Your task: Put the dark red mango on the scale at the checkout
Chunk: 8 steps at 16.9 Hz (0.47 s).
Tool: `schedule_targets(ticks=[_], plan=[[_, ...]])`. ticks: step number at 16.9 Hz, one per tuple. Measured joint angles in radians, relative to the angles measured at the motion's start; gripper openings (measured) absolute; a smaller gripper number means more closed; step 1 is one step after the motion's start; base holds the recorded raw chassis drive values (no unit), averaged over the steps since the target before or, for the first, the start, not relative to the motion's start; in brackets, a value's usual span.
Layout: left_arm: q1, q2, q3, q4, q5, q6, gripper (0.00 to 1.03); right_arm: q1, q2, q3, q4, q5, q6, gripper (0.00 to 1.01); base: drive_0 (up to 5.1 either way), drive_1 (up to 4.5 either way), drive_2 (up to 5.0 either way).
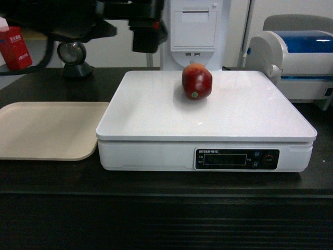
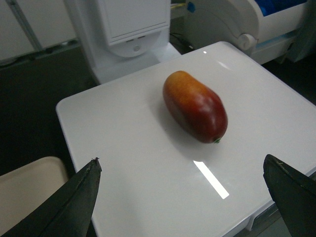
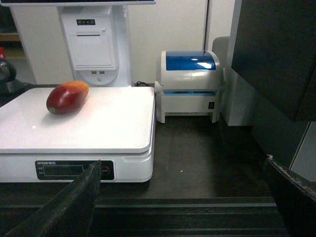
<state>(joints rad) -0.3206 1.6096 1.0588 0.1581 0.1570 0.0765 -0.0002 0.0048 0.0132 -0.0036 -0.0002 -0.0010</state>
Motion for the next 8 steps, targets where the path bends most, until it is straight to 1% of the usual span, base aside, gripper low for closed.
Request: schedule_targets(ticks=[3, 5, 6, 7, 8], plan=[[0.090, -0.142, -0.172, 0.071, -0.043, 0.002, 0.98, 0.000, 0.000, 0.000, 0.000, 0.000, 0.000, 0.98, 0.0, 0.00, 0.0], [0.120, -0.236, -0.262, 0.083, -0.057, 0.007, 0.98, 0.000, 0.000, 0.000, 0.000, 0.000, 0.000, 0.98, 0.0, 0.00, 0.0], [0.134, -0.278, -0.298, 0.093, -0.061, 0.015, 0.98, 0.000, 0.000, 0.000, 0.000, 0.000, 0.000, 0.98, 0.0, 0.00, 0.0], [0.179, -0.364, -0.385, 0.114, -0.087, 0.037, 0.98, 0.000, 0.000, 0.000, 0.000, 0.000, 0.000, 0.98, 0.0, 0.00, 0.0], [0.205, -0.392, -0.430, 0.117, -0.091, 0.037, 0.98, 0.000, 0.000, 0.000, 0.000, 0.000, 0.000, 0.98, 0.0, 0.00, 0.0]])
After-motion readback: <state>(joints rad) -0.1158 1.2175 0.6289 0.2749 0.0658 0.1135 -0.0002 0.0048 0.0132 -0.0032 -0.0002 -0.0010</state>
